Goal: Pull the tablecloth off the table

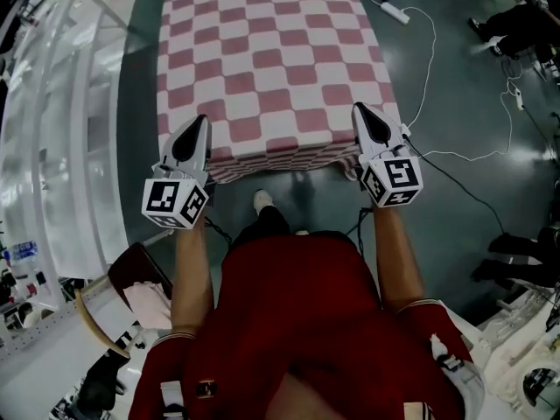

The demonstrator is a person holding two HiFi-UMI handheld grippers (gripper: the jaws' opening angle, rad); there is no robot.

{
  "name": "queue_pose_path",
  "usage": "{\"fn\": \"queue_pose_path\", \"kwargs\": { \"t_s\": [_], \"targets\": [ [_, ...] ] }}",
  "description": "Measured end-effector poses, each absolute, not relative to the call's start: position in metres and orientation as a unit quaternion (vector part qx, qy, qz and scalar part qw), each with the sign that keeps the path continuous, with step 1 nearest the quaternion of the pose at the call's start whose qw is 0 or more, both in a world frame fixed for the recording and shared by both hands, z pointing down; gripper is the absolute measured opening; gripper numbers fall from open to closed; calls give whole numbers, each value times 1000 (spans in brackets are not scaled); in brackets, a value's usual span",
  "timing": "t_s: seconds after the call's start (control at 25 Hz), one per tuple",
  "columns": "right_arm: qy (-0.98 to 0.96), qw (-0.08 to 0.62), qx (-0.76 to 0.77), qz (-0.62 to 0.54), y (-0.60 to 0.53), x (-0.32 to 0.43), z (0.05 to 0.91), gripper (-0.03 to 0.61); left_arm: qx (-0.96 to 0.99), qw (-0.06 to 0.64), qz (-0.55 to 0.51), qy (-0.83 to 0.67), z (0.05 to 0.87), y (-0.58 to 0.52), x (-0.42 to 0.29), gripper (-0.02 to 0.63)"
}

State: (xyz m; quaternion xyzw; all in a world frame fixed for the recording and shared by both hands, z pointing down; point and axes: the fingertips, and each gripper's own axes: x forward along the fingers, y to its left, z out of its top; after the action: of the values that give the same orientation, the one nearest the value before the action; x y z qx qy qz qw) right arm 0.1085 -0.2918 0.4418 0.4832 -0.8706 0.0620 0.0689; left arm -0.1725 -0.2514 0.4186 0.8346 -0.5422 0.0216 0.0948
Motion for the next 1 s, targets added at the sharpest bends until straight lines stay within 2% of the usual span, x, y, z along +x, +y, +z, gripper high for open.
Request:
{"fn": "queue_pose_path", "kwargs": {
  "t_s": [0.28, 0.8, 0.88, 1.0],
  "targets": [
    [-847, 93, 518, 71, -373, 72, 460, 15, 850, 114, 45, -512, 451, -342, -219, 3],
    [-842, 156, 503, 117, -419, 75, 518, 15, 820, 161, 119, -535, 514, -391, -228, 3],
    [-841, 167, 498, 129, -428, 80, 528, 16, 813, 173, 131, -541, 522, -398, -226, 19],
    [-841, 184, 487, 145, -440, 81, 543, 52, 799, 191, 147, -551, 536, -405, -227, 43]
  ]
}}
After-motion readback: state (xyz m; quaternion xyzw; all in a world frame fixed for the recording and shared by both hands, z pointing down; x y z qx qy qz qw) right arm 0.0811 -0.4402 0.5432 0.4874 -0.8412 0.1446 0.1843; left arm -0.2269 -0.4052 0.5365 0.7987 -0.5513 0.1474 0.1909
